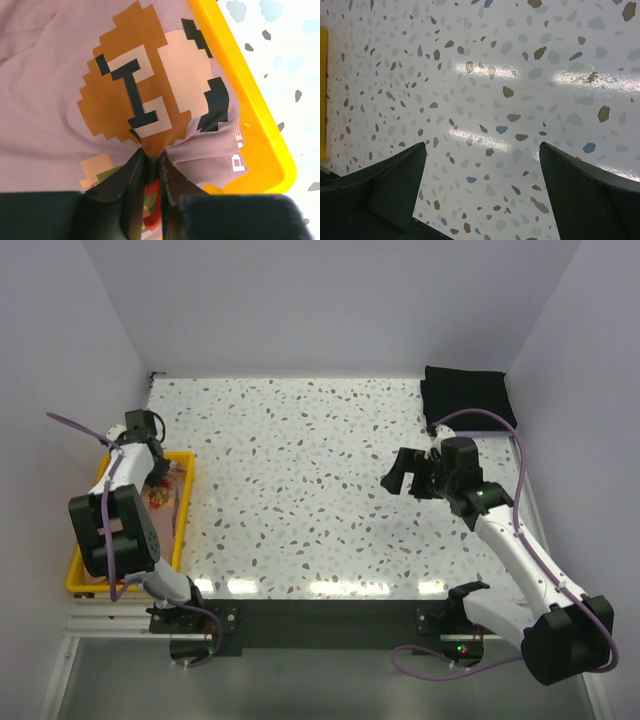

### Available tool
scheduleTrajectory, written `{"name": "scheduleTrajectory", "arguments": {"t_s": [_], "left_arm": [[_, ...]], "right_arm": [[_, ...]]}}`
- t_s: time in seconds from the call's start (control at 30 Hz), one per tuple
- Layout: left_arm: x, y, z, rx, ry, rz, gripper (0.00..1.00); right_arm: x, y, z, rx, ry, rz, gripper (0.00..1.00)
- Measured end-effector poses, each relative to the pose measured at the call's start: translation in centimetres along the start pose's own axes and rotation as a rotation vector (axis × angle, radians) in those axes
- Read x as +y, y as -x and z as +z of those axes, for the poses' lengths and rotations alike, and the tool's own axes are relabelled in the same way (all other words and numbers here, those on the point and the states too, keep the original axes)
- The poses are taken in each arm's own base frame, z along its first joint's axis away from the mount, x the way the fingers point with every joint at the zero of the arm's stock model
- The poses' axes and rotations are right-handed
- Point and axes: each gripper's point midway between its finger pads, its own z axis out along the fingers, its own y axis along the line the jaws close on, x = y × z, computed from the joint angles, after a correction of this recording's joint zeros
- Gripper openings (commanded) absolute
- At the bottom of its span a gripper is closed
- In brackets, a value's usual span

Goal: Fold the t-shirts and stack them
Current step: Grab the tshirt from the pile, then move the tshirt to the center of the board

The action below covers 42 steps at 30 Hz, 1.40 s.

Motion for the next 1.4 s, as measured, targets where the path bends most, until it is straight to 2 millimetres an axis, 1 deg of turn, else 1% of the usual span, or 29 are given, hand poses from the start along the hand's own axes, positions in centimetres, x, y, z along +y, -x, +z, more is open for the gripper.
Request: {"name": "scheduleTrajectory", "arguments": {"t_s": [0.03,0.07,0.2,0.27,0.37,0.47,0.5,0.6,0.63,0.7,0.77,0.8,0.87,0.9,0.93,0.97,1.0,1.07,1.13,1.17,1.23,1.27,1.3,1.33,1.4], "left_arm": [[0.0,0.0,0.0,-0.001,0.000,0.001,0.02],[0.0,0.1,-0.1,-0.003,-0.002,0.000,0.00],[0.1,0.7,-1.1,-0.017,-0.024,0.000,0.00],[0.1,1.4,-2.3,-0.037,-0.050,0.000,0.00],[0.0,2.7,-4.7,-0.081,-0.107,-0.006,0.00],[-0.7,5.0,-8.3,-0.148,-0.202,-0.009,0.00],[-1.1,5.9,-9.6,-0.173,-0.244,-0.008,0.00],[-2.8,9.2,-14.9,-0.261,-0.397,-0.011,0.00],[-3.3,10.0,-16.5,-0.279,-0.443,-0.012,0.00],[-4.7,12.2,-20.4,-0.333,-0.556,-0.011,0.00],[-6.3,13.7,-24.1,-0.365,-0.663,0.003,0.00],[-7.4,14.4,-26.4,-0.383,-0.721,0.015,0.00],[-10.3,15.6,-31.7,-0.419,-0.855,0.053,0.00],[-11.5,15.7,-34.0,-0.436,-0.921,0.072,0.00],[-13.1,15.5,-37.1,-0.446,-1.008,0.103,0.00],[-14.1,15.2,-39.0,-0.451,-1.067,0.122,0.00],[-15.1,14.3,-41.4,-0.448,-1.140,0.150,0.00],[-16.0,12.6,-44.0,-0.429,-1.225,0.191,0.00],[-16.7,10.4,-45.7,-0.391,-1.293,0.237,0.00],[-17.0,9.4,-46.2,-0.373,-1.314,0.254,0.00],[-17.6,6.7,-46.6,-0.320,-1.352,0.296,0.00],[-17.8,5.1,-46.2,-0.288,-1.359,0.321,0.00],[-17.8,3.4,-45.6,-0.249,-1.362,0.351,0.05],[-17.8,2.1,-44.8,-0.218,-1.353,0.372,0.16],[-17.9,-0.4,-41.7,-0.156,-1.301,0.415,0.42]], "right_arm": [[0.0,0.0,0.0,0.001,0.001,0.000,0.99],[0.0,-0.1,0.0,0.002,0.004,0.000,0.99],[0.3,-0.1,0.0,0.004,0.016,-0.001,0.99],[0.3,-0.1,0.0,0.004,0.019,-0.001,0.99],[0.4,0.0,0.0,0.001,0.022,-0.002,0.99],[0.5,0.0,0.0,0.001,0.028,-0.003,0.99],[0.5,0.0,0.0,0.001,0.031,-0.003,0.99],[0.9,0.1,0.0,0.001,0.049,-0.005,0.99],[0.9,0.1,0.0,0.001,0.052,-0.005,0.99],[1.1,0.1,0.0,0.002,0.060,-0.006,0.99],[1.3,0.1,0.0,0.003,0.071,-0.007,0.99],[1.3,0.1,0.0,0.005,0.075,-0.007,0.99],[1.4,0.1,0.0,0.005,0.077,-0.008,0.99],[1.4,0.1,0.0,0.004,0.077,-0.008,0.99],[1.4,0.1,0.0,0.004,0.077,-0.008,0.99],[1.4,0.1,0.0,0.004,0.076,-0.010,0.99],[1.4,0.1,-0.1,0.004,0.076,-0.011,0.99],[1.4,0.1,-0.2,-0.002,0.078,-0.016,0.99],[1.6,0.4,-0.6,-0.017,0.083,-0.024,0.99],[1.7,0.6,-0.8,-0.027,0.087,-0.027,0.99],[1.9,0.9,-1.3,-0.046,0.092,-0.034,0.99],[1.9,1.0,-1.4,-0.054,0.094,-0.036,0.99],[2.0,1.1,-1.6,-0.060,0.094,-0.037,0.99],[2.0,1.2,-1.6,-0.063,0.095,-0.038,0.99],[2.0,1.2,-1.6,-0.064,0.094,-0.038,0.99]]}}
